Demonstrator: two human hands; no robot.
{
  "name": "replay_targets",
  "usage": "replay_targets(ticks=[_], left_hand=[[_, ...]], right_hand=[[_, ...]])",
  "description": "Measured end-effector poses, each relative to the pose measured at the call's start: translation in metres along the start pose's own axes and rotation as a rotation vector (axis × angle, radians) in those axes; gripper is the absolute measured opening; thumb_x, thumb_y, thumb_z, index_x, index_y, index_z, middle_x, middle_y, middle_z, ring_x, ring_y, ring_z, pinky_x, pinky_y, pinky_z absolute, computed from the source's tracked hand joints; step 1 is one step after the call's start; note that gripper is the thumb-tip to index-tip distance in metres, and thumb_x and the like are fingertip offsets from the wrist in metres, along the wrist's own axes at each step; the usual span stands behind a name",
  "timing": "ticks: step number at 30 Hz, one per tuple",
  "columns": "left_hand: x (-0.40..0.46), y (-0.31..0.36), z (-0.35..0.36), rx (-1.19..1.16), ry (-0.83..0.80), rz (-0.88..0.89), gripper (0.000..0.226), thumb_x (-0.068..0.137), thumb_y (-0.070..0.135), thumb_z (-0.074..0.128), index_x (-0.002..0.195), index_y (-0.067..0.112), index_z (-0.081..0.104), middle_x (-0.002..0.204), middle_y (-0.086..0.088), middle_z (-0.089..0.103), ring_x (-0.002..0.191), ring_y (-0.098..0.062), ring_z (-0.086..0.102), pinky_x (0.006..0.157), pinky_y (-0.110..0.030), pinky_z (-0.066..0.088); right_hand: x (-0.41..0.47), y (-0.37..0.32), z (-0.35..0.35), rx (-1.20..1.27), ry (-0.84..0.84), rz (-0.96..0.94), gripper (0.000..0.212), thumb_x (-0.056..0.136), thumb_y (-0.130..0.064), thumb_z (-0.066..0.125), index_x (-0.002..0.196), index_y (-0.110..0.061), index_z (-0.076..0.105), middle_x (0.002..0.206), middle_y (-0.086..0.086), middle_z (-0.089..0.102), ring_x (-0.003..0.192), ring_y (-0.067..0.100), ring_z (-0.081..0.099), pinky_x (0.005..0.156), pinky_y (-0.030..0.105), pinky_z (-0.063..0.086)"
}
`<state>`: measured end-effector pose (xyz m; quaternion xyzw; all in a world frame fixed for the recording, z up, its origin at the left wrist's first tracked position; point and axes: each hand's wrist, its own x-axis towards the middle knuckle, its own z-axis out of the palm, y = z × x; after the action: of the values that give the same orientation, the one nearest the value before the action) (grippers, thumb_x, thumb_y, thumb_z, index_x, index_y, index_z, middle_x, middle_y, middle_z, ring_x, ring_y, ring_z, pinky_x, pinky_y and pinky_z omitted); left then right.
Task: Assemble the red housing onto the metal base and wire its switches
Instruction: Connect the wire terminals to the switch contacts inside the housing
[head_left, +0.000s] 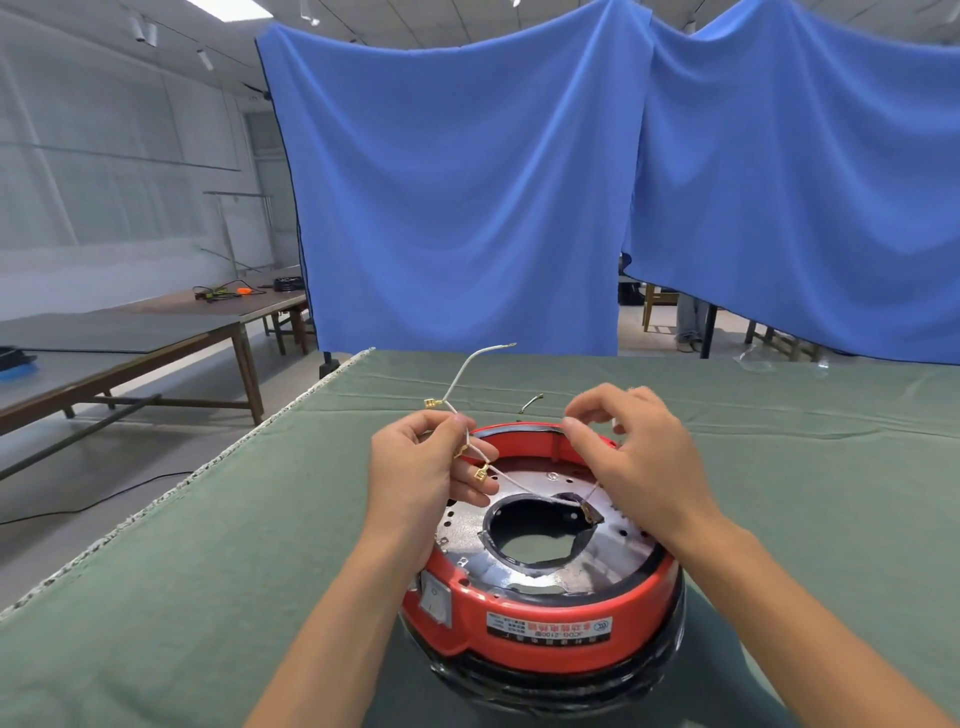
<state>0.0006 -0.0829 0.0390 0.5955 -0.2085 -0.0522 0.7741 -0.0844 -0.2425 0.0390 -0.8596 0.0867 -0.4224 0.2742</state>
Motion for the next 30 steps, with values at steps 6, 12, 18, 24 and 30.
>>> replay_targets(ticks=[6, 12, 18, 24, 30], left_hand=[[-0.002, 0.0, 0.0, 0.054, -0.032, -0.002, 0.018, 0.089, 0.001, 0.054, 0.074, -0.001, 0.066, 0.057, -0.013, 0.065, 0.035, -0.02, 0.052, 0.035, -0.021, 0.042], [-0.005, 0.003, 0.004, 0.246, -0.101, 0.069, 0.025, 0.082, 0.005, 0.065, 0.059, 0.01, 0.073, 0.054, -0.001, 0.061, 0.047, -0.006, 0.049, 0.044, -0.017, 0.039], [-0.003, 0.002, 0.007, 0.639, -0.108, 0.207, 0.03, 0.067, 0.029, 0.052, 0.056, 0.003, 0.064, 0.055, -0.016, 0.045, 0.054, -0.016, 0.036, 0.052, -0.035, 0.034], [-0.003, 0.008, -0.004, 0.45, -0.112, 0.12, 0.027, 0.075, 0.028, 0.058, 0.058, 0.011, 0.07, 0.052, 0.007, 0.057, 0.054, -0.01, 0.049, 0.055, -0.021, 0.04], [0.009, -0.015, -0.028, 0.645, 0.118, 0.084, 0.025, 0.081, 0.004, 0.054, 0.079, 0.026, 0.064, 0.093, 0.001, 0.065, 0.097, -0.02, 0.058, 0.087, -0.035, 0.047]], right_hand=[[0.001, -0.01, 0.0, 0.038, -0.069, 0.002, 0.004, 0.086, -0.025, 0.063, 0.084, -0.027, 0.065, 0.084, -0.018, 0.064, 0.09, 0.003, 0.053, 0.079, 0.023, 0.041], [0.002, -0.037, 0.02, 0.52, -0.321, 0.232, 0.019, 0.09, -0.025, 0.062, 0.072, -0.019, 0.067, 0.06, -0.007, 0.068, 0.056, 0.002, 0.061, 0.052, 0.015, 0.044], [0.006, -0.036, 0.024, 0.68, -0.364, 0.413, 0.008, 0.083, -0.026, 0.071, 0.077, -0.021, 0.072, 0.068, -0.005, 0.07, 0.065, 0.004, 0.066, 0.05, 0.014, 0.047], [0.011, -0.031, 0.023, 0.766, -0.368, 0.543, 0.013, 0.081, -0.016, 0.072, 0.069, -0.017, 0.07, 0.056, -0.004, 0.062, 0.045, 0.007, 0.047, 0.04, 0.016, 0.036], [0.006, -0.029, 0.027, 0.56, -0.561, 0.58, 0.014, 0.081, -0.018, 0.071, 0.068, -0.015, 0.074, 0.057, -0.004, 0.059, 0.044, 0.007, 0.042, 0.039, 0.016, 0.031]])
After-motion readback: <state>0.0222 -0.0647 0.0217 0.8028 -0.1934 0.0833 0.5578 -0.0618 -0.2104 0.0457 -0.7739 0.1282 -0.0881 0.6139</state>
